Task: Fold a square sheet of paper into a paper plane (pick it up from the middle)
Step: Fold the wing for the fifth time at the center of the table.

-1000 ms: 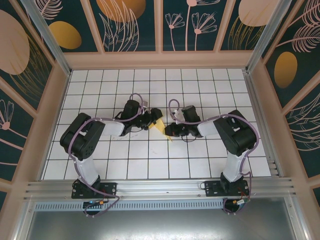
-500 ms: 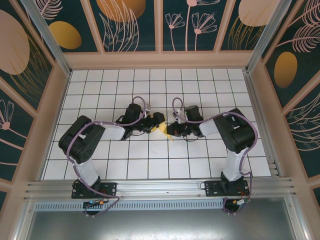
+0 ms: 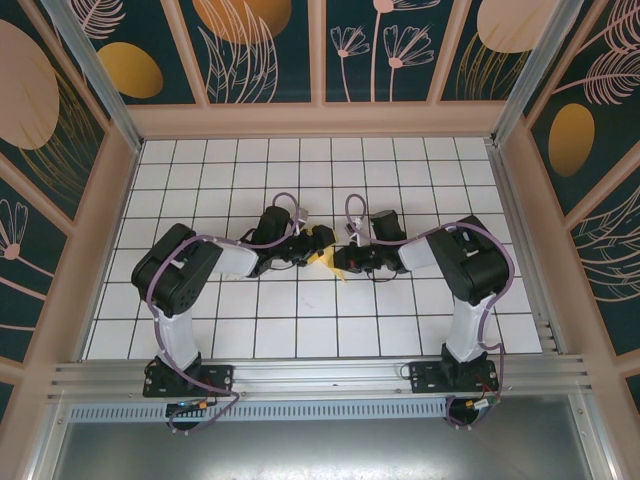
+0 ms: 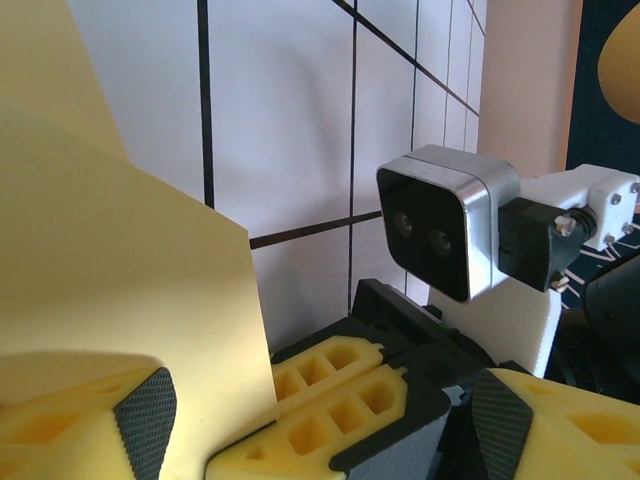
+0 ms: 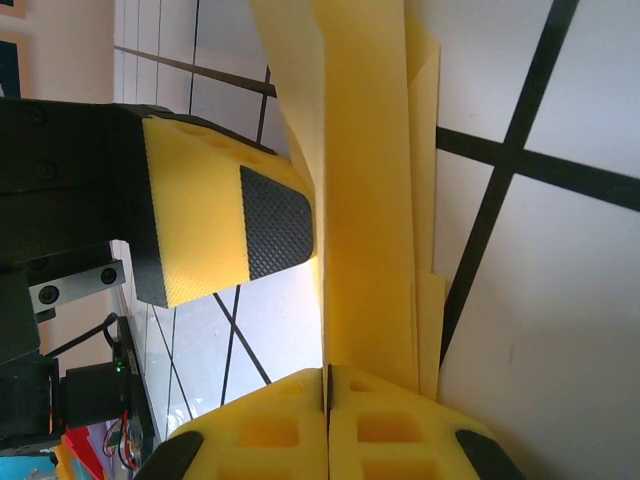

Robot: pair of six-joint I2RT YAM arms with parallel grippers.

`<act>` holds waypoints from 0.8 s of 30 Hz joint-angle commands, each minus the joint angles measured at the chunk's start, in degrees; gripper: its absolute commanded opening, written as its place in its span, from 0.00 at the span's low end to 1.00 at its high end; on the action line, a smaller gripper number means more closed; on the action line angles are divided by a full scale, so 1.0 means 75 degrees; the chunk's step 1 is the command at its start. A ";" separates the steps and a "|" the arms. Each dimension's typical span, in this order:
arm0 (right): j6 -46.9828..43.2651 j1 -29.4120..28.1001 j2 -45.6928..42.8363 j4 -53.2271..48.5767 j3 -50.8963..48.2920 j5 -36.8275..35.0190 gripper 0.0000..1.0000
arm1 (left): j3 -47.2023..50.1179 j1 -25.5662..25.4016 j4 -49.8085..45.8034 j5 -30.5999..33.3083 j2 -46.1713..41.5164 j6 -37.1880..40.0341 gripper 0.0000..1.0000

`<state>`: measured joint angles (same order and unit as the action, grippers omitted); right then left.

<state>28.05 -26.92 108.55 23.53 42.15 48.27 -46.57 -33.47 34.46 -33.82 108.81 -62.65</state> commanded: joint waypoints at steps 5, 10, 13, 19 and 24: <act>-0.0094 0.0060 0.0197 -0.0655 0.0069 -0.0270 0.13 | -0.0038 -0.0043 -0.0653 0.0456 0.0043 0.0144 0.79; -0.0120 0.0055 -0.0193 -0.1048 0.0192 -0.0073 0.21 | 0.0010 -0.0045 -0.0977 0.0712 0.0091 0.0187 0.79; -0.0197 0.0029 -0.0578 -0.1460 0.0222 -0.0046 0.25 | 0.0045 -0.0045 -0.1020 0.0763 0.0140 0.0099 0.79; -0.0527 0.0026 -0.0882 -0.2161 0.0146 -0.0178 0.25 | 0.0073 -0.0047 -0.1032 0.0836 0.0119 0.0056 0.79; -0.0600 0.0012 -0.0650 -0.2267 0.0160 -0.0254 0.20 | 0.0108 -0.0045 -0.1066 0.0889 0.0082 0.0028 0.79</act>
<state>25.32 -26.87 103.53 9.08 43.38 47.37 -46.85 -33.93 32.71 -31.09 108.71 -62.85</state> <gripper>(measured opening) 0.207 0.789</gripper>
